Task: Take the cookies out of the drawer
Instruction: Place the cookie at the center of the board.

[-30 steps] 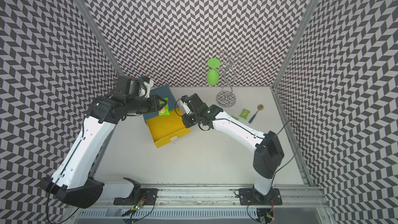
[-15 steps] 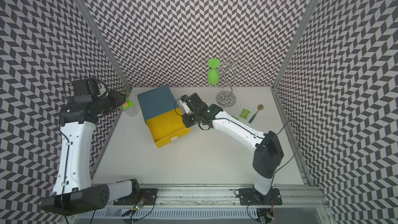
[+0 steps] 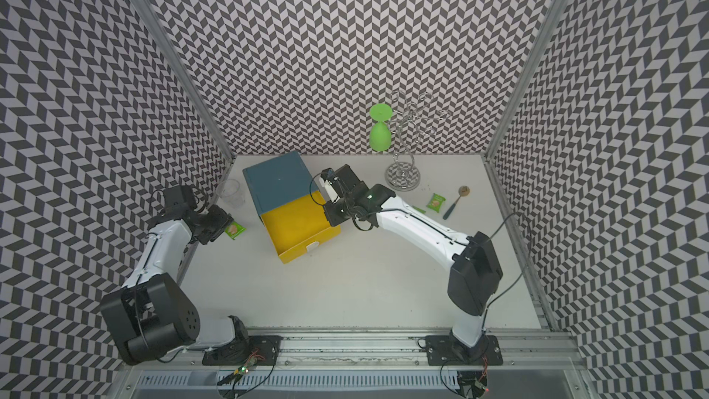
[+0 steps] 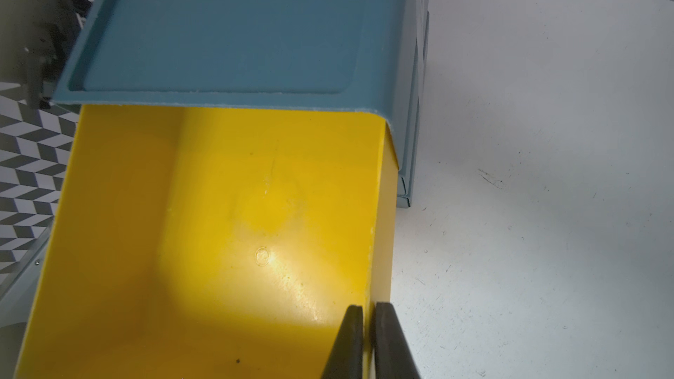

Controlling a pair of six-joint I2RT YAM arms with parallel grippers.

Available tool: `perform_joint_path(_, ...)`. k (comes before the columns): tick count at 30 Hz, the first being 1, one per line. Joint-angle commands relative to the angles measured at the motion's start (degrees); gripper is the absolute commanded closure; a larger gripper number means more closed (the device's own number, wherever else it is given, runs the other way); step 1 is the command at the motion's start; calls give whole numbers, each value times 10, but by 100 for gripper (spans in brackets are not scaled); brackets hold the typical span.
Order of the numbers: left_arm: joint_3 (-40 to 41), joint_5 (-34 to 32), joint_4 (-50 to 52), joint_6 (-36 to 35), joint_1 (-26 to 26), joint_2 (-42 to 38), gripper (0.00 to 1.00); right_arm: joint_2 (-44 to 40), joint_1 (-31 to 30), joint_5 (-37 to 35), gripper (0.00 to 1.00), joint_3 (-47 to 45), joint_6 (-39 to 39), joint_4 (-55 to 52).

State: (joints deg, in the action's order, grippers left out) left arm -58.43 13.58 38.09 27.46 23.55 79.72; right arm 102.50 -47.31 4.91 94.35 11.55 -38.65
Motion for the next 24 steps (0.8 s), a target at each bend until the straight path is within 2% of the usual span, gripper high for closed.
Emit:
perform_joint_path(1,19,1,-81,-11,3,18,56,14,0,2,89,16,-7,24)
perform_joint_path(6,18,10,-94,-15,4,47,45,22,1,1,89,19,-4,25)
perform_joint_path(11,-30,39,-75,-16,4,22,41,21,2,-1,85,28,-1,23)
perform_joint_path(17,-128,95,-31,-25,1,-17,40,18,3,-12,67,54,-1,21)
perform_joint_path(19,-159,122,-28,-26,-3,-31,40,12,4,-19,57,62,-1,21)
perform_joint_path(24,-230,168,-49,-37,-49,-48,39,-16,6,-45,40,64,-3,38)
